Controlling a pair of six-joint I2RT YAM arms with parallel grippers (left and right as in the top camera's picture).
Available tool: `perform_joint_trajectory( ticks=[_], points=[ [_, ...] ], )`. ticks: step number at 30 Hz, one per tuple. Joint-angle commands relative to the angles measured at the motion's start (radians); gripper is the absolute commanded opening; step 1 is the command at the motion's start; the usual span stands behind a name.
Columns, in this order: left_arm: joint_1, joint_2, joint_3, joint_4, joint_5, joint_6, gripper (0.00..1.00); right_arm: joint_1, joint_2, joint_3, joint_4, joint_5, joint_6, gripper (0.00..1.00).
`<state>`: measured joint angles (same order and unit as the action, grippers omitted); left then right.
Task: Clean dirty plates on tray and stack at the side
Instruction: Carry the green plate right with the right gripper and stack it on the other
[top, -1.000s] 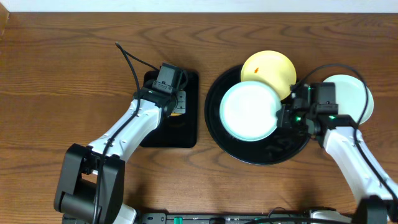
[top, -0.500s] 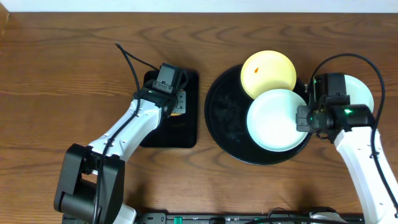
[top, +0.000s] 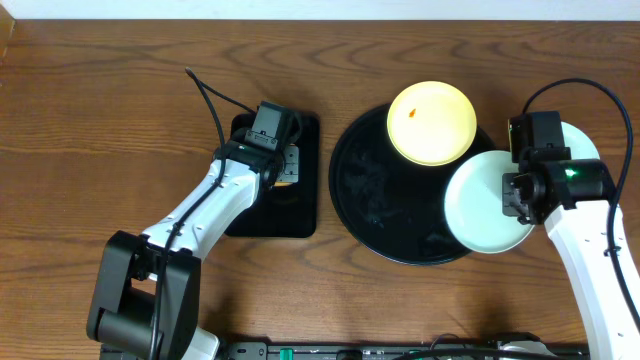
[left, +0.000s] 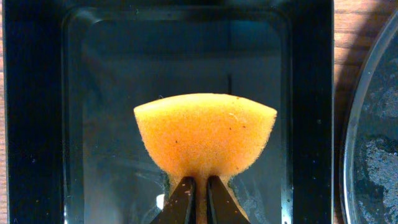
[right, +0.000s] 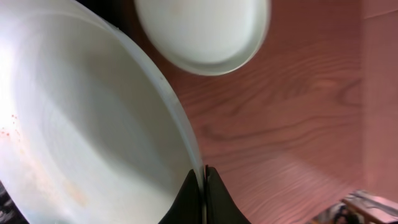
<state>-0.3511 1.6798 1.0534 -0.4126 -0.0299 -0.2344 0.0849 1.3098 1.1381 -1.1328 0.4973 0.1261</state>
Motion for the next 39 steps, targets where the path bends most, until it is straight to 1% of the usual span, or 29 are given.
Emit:
perform_joint_trajectory(
  ticks=[1,5,9,11,13,17,20,26,29,34,39],
  points=[
    [0.002,-0.001,-0.010,-0.002,-0.007,0.012,0.07,0.050,0.005,0.025,0.035,0.113,0.034,0.01],
    [0.002,-0.001,-0.010,-0.002,-0.007,0.012,0.07,0.123,0.010,0.025,0.076,0.158,0.023,0.01],
    [0.002,-0.001,-0.010,-0.002,-0.007,0.012,0.07,0.219,0.025,0.025,0.128,0.232,-0.092,0.01],
    [0.002,-0.001,-0.010,-0.002,-0.007,0.012,0.07,0.248,0.033,0.025,0.144,0.310,-0.090,0.01],
    [0.002,-0.001,-0.010,-0.002,-0.007,0.012,0.07,0.259,0.045,0.025,0.155,0.337,-0.090,0.01],
    [0.002,-0.001,-0.010,-0.002,-0.007,0.012,0.07,0.250,0.068,0.025,0.157,0.321,-0.031,0.01],
    [0.002,-0.001,-0.010,-0.002,-0.007,0.012,0.08,0.224,0.078,0.025,0.173,0.265,-0.006,0.01],
    [0.002,-0.001,-0.010,-0.002,-0.007,0.012,0.07,0.109,0.081,0.025,0.246,0.163,0.092,0.01],
    [0.002,-0.001,-0.010,-0.002,-0.007,0.012,0.07,-0.009,0.081,0.025,0.306,0.014,0.106,0.01],
    [0.002,-0.001,-0.010,-0.002,-0.007,0.012,0.07,-0.213,0.085,0.025,0.388,-0.177,0.134,0.01],
    [0.002,-0.001,-0.010,-0.002,-0.007,0.012,0.07,-0.390,0.113,0.025,0.426,-0.245,0.226,0.01]
  ],
)
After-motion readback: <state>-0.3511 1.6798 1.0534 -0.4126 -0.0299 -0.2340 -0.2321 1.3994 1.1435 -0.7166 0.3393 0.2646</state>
